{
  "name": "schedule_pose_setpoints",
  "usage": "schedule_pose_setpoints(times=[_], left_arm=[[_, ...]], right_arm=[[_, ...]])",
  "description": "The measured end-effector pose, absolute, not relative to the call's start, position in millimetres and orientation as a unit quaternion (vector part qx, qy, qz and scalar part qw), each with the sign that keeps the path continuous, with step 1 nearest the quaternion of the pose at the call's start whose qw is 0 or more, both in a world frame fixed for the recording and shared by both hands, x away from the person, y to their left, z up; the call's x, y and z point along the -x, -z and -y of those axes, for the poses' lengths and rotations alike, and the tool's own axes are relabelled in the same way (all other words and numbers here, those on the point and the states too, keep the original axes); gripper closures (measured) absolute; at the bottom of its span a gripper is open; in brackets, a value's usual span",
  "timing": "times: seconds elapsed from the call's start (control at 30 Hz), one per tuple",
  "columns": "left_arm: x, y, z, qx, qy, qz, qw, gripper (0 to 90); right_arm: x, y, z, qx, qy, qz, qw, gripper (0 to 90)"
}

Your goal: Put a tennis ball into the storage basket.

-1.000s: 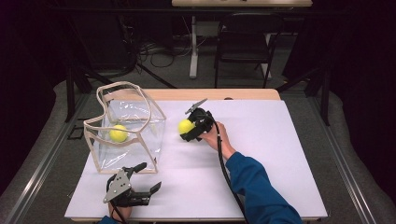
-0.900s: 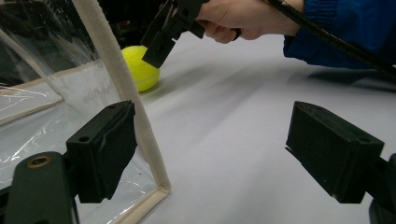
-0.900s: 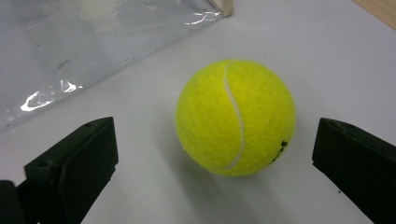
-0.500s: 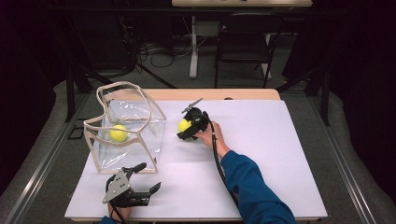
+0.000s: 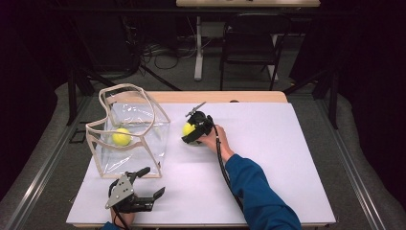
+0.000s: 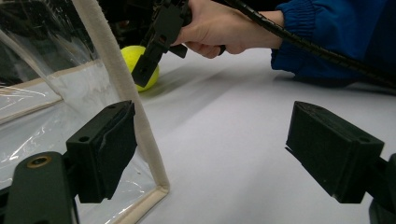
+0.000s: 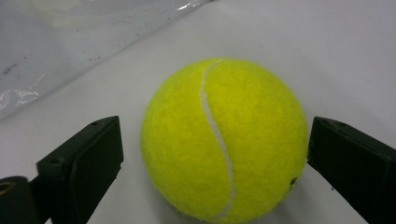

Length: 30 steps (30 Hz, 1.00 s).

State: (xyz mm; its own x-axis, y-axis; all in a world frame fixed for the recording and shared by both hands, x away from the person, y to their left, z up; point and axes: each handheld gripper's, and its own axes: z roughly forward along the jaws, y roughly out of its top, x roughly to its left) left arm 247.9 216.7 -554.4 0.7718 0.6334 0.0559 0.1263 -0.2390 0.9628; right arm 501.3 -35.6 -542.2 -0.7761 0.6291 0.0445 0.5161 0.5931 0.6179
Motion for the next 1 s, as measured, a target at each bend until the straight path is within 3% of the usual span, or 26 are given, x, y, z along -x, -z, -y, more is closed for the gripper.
schedule_pose_setpoints(times=[0.4, 1.0], left_arm=[[-248, 554, -217, -0.757, -0.223, -0.251, 0.561, 15.9], [-247, 554, -218, -0.756, -0.222, -0.250, 0.562, 15.9]], right_arm=[[-503, 544, 38, -0.339, -0.320, -0.880, 0.094, 24.7], [-500, 532, 47, -0.334, -0.341, -0.874, 0.094, 25.5]])
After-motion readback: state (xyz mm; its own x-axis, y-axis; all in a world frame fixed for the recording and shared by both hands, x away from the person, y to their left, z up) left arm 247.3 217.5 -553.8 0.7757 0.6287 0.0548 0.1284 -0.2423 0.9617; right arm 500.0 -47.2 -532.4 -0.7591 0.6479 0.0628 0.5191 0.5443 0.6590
